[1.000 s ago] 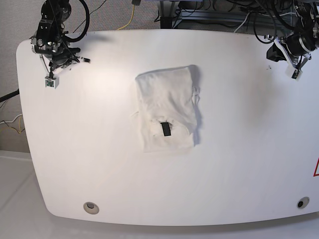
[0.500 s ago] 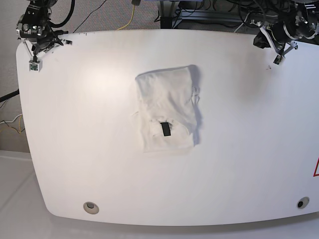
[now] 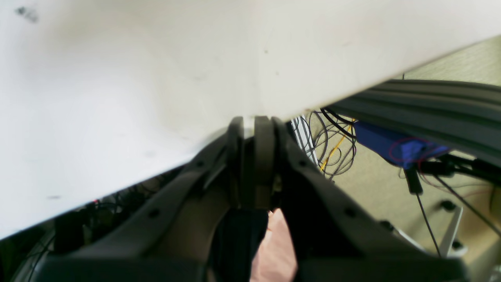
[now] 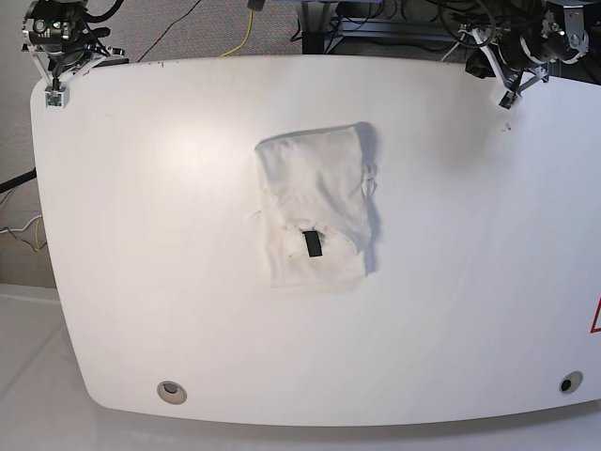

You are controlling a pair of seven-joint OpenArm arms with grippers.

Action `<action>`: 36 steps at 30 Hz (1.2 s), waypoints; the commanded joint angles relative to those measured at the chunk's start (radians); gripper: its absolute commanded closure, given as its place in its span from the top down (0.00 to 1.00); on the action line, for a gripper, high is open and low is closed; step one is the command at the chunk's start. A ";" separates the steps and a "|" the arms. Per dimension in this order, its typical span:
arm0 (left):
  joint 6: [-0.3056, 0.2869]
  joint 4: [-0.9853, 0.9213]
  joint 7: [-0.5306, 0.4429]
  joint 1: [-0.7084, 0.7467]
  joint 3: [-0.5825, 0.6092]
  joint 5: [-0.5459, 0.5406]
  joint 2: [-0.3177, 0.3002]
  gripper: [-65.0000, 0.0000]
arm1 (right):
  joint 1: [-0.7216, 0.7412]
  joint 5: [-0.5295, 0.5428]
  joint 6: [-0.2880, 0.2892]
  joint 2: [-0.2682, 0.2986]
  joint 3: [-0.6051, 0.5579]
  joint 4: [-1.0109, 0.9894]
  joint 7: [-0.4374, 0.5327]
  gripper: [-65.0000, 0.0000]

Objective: Fold the T-shirt properly

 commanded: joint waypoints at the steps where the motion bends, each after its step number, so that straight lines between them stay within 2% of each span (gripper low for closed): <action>1: -0.039 0.012 -0.011 0.018 -0.005 0.028 0.003 0.05 | -0.029 -0.050 -0.003 0.005 0.010 0.015 0.026 0.00; 7: -0.083 0.012 -0.013 0.036 -0.005 0.137 0.046 0.05 | -0.069 -0.124 0.039 -0.041 0.010 0.012 0.083 0.00; 18: -0.083 0.012 -0.014 0.072 -0.008 0.355 0.101 0.05 | -0.082 -0.380 0.227 -0.170 0.010 -0.002 0.110 0.00; 25: -0.083 0.012 -0.014 0.093 -0.047 0.408 0.101 0.05 | -0.077 -0.547 0.323 -0.261 0.010 -0.019 0.172 0.00; 30: -0.083 0.012 -0.014 0.111 -0.057 0.445 0.101 0.05 | -0.063 -0.630 0.384 -0.298 0.010 -0.063 0.211 0.00; 36: -0.083 -0.006 -0.014 0.128 -0.059 0.482 0.101 0.05 | -0.063 -0.696 0.405 -0.338 0.012 -0.123 0.271 0.00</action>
